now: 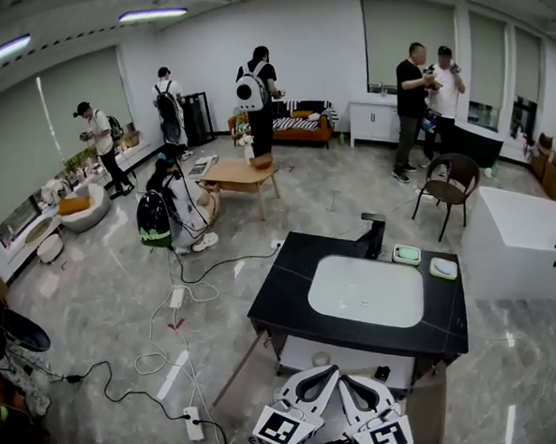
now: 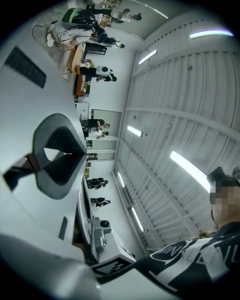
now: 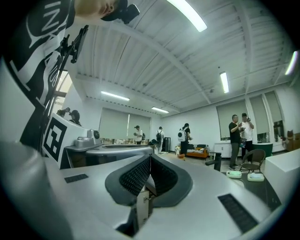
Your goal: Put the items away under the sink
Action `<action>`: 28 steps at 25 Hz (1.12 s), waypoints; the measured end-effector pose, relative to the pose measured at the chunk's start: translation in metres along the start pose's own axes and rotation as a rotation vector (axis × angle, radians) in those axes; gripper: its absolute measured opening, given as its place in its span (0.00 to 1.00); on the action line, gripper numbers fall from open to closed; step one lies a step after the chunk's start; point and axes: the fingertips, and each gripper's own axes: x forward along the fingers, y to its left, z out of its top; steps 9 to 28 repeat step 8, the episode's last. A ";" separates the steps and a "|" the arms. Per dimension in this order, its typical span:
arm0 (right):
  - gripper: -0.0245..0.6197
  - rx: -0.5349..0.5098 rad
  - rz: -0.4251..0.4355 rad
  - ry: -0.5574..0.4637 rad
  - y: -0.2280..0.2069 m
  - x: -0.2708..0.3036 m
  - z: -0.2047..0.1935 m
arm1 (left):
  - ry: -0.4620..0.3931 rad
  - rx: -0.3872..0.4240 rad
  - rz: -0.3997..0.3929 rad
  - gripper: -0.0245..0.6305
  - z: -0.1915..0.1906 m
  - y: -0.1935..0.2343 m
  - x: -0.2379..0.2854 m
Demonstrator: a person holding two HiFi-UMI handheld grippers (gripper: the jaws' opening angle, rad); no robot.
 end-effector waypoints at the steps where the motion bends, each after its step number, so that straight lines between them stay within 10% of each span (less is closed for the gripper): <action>1: 0.09 -0.001 0.019 -0.004 0.001 0.002 0.000 | 0.009 -0.008 0.027 0.05 -0.001 0.003 -0.002; 8: 0.09 0.022 0.116 0.028 0.013 -0.001 -0.013 | 0.084 -0.038 0.143 0.05 -0.012 0.006 -0.011; 28: 0.09 0.022 0.116 0.028 0.013 -0.001 -0.013 | 0.084 -0.038 0.143 0.05 -0.012 0.006 -0.011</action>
